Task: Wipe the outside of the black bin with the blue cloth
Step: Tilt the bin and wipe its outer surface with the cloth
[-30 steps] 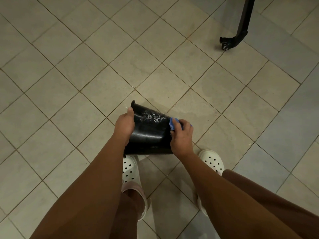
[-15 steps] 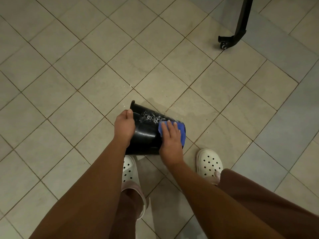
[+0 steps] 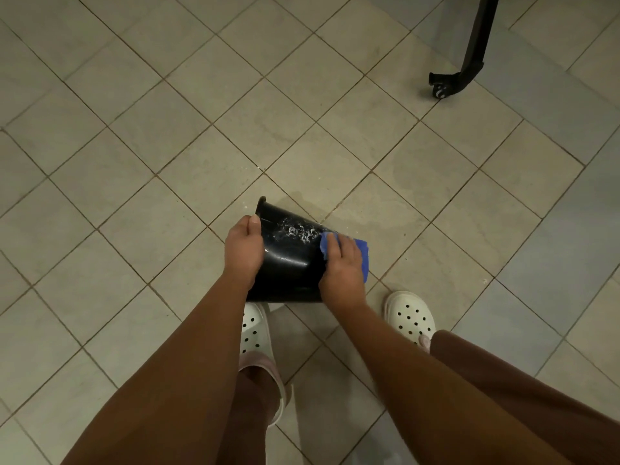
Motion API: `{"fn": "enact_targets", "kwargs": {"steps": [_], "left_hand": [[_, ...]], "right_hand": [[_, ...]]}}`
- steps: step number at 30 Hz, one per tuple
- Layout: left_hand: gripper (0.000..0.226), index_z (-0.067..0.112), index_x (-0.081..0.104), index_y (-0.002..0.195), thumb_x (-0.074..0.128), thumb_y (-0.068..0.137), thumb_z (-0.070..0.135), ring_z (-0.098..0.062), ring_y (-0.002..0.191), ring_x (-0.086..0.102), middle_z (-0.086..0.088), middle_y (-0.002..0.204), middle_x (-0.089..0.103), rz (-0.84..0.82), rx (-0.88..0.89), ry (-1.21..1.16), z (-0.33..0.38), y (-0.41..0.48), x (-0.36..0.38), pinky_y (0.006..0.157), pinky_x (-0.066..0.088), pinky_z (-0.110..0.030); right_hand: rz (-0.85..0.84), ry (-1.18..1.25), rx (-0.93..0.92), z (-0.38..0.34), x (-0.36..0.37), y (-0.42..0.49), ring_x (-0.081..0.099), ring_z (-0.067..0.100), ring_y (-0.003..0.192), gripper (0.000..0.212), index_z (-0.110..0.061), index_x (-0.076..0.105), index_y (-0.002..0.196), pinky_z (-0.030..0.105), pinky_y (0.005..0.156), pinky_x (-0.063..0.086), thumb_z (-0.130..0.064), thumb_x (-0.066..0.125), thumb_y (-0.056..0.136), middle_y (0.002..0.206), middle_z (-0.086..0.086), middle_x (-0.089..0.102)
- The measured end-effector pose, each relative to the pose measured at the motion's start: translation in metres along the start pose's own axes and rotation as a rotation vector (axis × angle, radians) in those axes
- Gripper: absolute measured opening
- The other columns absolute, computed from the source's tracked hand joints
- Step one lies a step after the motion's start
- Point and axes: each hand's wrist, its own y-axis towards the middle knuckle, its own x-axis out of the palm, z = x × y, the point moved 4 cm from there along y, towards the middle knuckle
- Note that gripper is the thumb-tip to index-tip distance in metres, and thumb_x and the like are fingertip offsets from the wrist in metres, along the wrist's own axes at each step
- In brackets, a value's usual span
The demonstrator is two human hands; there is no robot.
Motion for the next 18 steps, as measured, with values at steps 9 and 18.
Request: {"fn": "enact_targets", "kwargs": {"steps": [9,18], "left_hand": [[0.037,0.008,0.061,0.103,0.032,0.105,0.031,-0.027,0.093,0.058,-0.011,0.094,0.061,0.024,0.008,0.016,0.001,0.001,0.0,0.088,0.046,-0.04],[0.036,0.007,0.059,0.098,0.032,0.106,0.03,-0.022,0.086,0.055,-0.009,0.089,0.059,0.035,0.029,0.037,0.002,-0.002,0.0,0.081,0.044,-0.035]], "right_hand": [[0.033,-0.051,0.24,0.012,-0.001,-0.007,0.037,0.033,0.121,0.063,-0.002,0.037,0.136,0.042,0.104,0.035,0.0,0.057,0.076,0.13,0.02,0.043],[-0.127,0.021,0.135,0.019,-0.021,0.031,0.037,0.025,0.122,0.058,-0.012,0.038,0.138,0.034,0.107,0.029,0.0,0.048,0.083,0.134,0.011,0.044]]}}
